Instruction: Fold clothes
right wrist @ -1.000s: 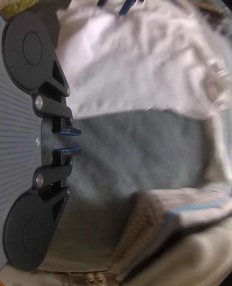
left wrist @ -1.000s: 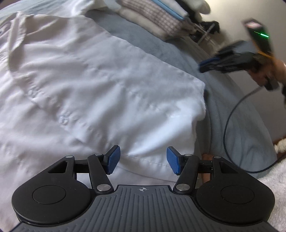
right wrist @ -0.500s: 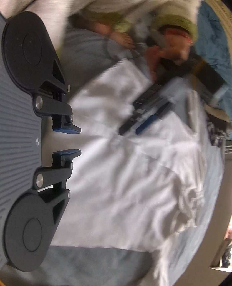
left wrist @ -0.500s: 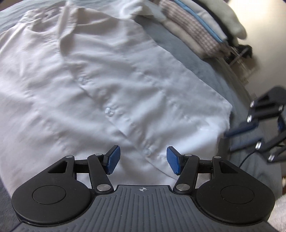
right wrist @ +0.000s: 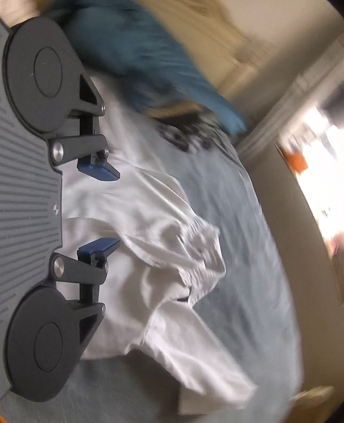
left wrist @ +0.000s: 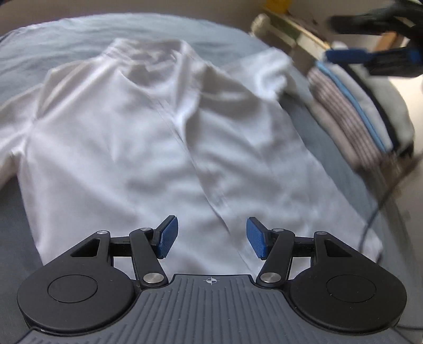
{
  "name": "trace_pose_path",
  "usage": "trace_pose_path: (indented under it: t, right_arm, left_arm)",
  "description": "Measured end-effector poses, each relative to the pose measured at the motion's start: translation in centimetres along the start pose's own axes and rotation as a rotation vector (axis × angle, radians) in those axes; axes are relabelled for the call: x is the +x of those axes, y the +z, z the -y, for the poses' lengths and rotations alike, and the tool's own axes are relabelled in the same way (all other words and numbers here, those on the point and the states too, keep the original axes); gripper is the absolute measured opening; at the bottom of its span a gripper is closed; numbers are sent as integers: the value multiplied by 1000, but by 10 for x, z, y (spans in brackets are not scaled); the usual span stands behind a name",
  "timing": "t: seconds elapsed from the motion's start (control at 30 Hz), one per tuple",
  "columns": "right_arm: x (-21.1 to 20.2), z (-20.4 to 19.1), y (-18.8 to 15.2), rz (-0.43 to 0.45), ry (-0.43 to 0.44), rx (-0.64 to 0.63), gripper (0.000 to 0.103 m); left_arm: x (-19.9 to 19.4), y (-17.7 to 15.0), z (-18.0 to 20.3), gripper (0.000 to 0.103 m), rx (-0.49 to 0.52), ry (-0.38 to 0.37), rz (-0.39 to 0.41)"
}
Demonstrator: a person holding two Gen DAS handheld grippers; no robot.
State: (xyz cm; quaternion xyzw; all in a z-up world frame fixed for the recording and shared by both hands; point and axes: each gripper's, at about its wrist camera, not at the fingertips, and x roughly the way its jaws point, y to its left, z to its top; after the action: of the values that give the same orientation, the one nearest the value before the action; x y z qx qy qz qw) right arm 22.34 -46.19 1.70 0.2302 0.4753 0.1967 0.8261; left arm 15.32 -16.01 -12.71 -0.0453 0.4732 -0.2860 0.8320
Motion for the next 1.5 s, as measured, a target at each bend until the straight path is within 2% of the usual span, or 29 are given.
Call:
trace_pose_path:
  t: [0.17,0.3,0.47,0.6,0.77,0.9,0.93,1.0,1.07,1.13,1.23,1.3,1.4,1.5]
  right_arm:
    - [71,60,48,15,-50,308,52]
    - [124,103,67,17,-41,496,52]
    - [170,123,81,-12,-66,566,52]
    - [193,139,88,-22,-69,629,52]
    - [204,155,83,45,56,708,49]
    - [207,163,75,130,136,746,39]
    - [209,165,74,143,137,749,36]
    - [212,168,74,166,136,736,20]
    - [212,169,75,197,137,712,11]
    - [208,166,78,238,128,660,4]
    - [198,155,89,278,96,524,1]
    - [193,145,97,282,58,433,1]
    - [187,130,109,267,-5,309,1]
    - [189,134,111,237,2,329,1]
  left_arm:
    - [0,33,-31,57,-82,8,120]
    - [8,51,-54,57,-146,24,177]
    - [26,58,-75,55,-203,26,208]
    - [32,65,-84,49,-198,30,243]
    - [35,91,-89,48,-122,64,280]
    - [39,121,-89,47,-24,108,283]
    - [42,131,-87,47,21,126,286]
    - [49,151,-82,47,118,165,286]
    - [61,170,-78,47,195,213,275]
    - [74,186,-75,47,268,264,285]
    - [98,198,-71,47,371,316,316]
    - [112,205,-71,45,351,313,323]
    - [128,214,-74,43,264,284,329]
    - [138,220,-71,43,240,263,339]
